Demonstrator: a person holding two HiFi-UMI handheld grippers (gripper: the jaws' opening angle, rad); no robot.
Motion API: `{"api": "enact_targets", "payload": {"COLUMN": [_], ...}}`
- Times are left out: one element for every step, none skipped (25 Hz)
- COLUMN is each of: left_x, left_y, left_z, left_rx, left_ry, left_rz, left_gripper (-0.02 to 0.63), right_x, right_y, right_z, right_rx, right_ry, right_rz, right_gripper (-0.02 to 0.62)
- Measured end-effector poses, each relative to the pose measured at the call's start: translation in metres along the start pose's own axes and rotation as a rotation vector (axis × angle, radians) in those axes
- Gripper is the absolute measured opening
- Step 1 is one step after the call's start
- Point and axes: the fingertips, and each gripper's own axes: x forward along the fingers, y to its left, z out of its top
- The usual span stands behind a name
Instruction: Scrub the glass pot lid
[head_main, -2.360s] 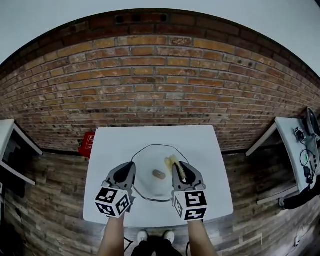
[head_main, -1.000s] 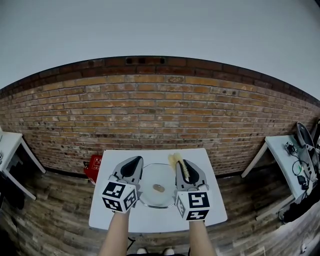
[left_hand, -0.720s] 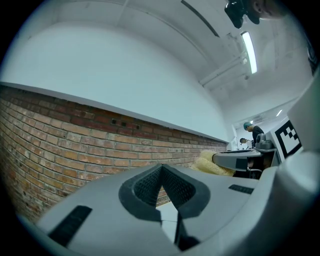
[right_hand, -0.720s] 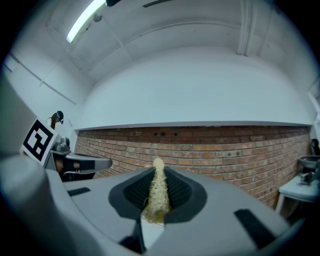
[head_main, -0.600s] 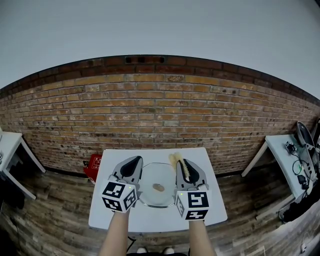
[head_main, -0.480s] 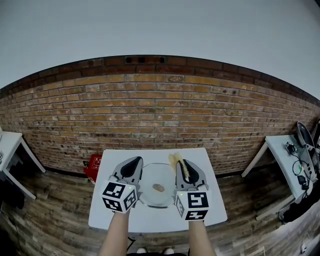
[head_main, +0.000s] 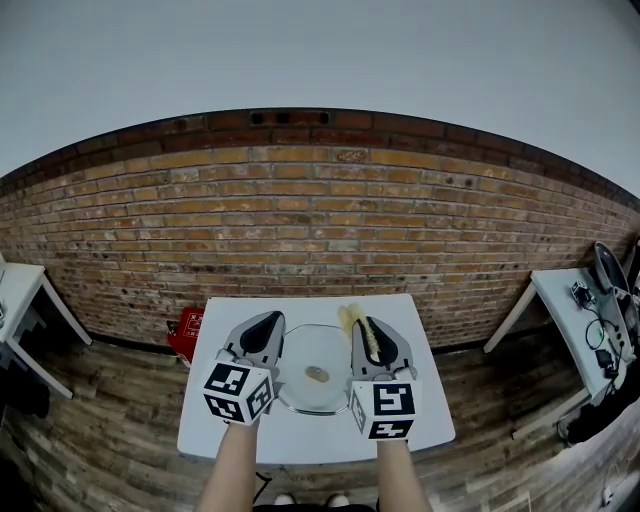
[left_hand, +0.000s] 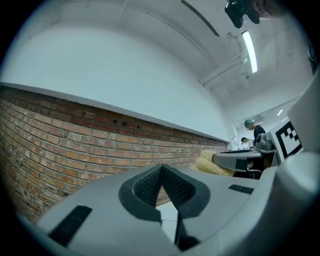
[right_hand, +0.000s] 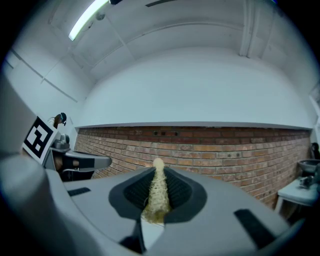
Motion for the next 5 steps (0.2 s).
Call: {"api": "enact_targets", "payload": {"left_x": [0.0,0.0003,0.0007,0.0011,0.0016], "left_y": [0.0001,0.0002,0.0004,0.0006,0.0008], "left_z": [-0.0002,-0.0004,-0.0005,-0.0007,-0.0008], "left_rx": [-0.001,-0.002,-0.002,-0.001,0.0], "left_ry": [-0.001,-0.002,-0.002,-0.002,-0.001], "left_rz": [0.0,0.0,0.001,0.001,0.0], "left_gripper": [0.009,0.009,0.009,0.009,0.009], "right_x": [0.0,0.0004,0.001,0.0017,0.0024], "right_y": [0.0002,0.0004,0.0006,0.0008,0.001], "right_z": [0.0003,0.0006,0.0009,0.0011,0.0013], "right_rx": [-0.004,-0.004,-0.003,-0.002,-0.001], "right_ry": [-0.001,-0.003,-0.005,-0.006,-0.007], "right_rz": [-0.001,-0.001,0.0,0.0,0.001], "right_gripper": [0.055,0.057,0.056,0.057,0.056]}}
